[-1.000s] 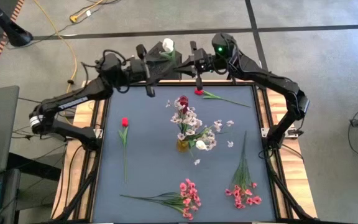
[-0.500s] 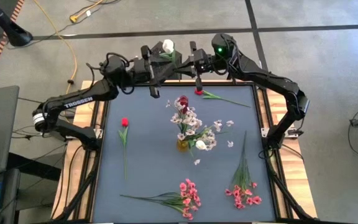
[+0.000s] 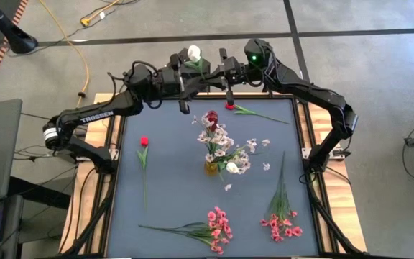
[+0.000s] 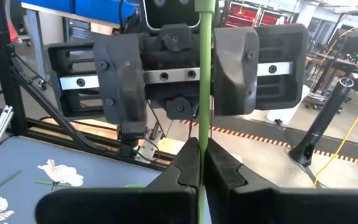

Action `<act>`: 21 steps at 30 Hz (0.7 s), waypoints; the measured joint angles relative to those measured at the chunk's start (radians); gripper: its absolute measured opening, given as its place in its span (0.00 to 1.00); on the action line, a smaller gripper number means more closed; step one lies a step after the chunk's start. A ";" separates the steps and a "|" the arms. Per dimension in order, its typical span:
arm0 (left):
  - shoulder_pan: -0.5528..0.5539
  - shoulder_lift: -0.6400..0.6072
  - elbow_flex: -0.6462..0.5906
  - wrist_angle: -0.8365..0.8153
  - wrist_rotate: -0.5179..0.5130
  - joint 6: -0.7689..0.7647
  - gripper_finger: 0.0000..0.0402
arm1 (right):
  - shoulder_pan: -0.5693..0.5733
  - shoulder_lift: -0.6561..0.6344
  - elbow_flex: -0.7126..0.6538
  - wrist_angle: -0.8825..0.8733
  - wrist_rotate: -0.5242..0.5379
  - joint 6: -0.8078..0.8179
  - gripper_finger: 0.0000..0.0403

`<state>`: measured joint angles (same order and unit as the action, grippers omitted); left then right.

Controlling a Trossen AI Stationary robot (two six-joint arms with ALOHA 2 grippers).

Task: Sort flowers into vase by color
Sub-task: Put the white flower into the yellow flower vase

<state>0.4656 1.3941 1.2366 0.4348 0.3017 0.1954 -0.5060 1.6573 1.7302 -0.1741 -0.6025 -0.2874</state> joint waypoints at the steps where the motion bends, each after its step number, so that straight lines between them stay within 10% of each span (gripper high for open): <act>1: 0.000 0.000 0.000 -0.001 -0.005 0.000 0.41 | 0.000 0.000 0.000 0.000 0.000 0.000 0.09; 11: 0.000 0.000 0.000 -0.018 -0.063 0.025 0.03 | 0.000 0.000 0.000 -0.006 0.000 -0.053 0.14; 21: 0.001 -0.001 0.000 -0.018 -0.066 0.033 0.00 | 0.000 -0.002 0.000 -0.011 0.000 -0.058 0.28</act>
<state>0.4667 1.3929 1.2369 0.4170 0.2360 0.2282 -0.5056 1.6549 1.7302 -0.1856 -0.6030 -0.3458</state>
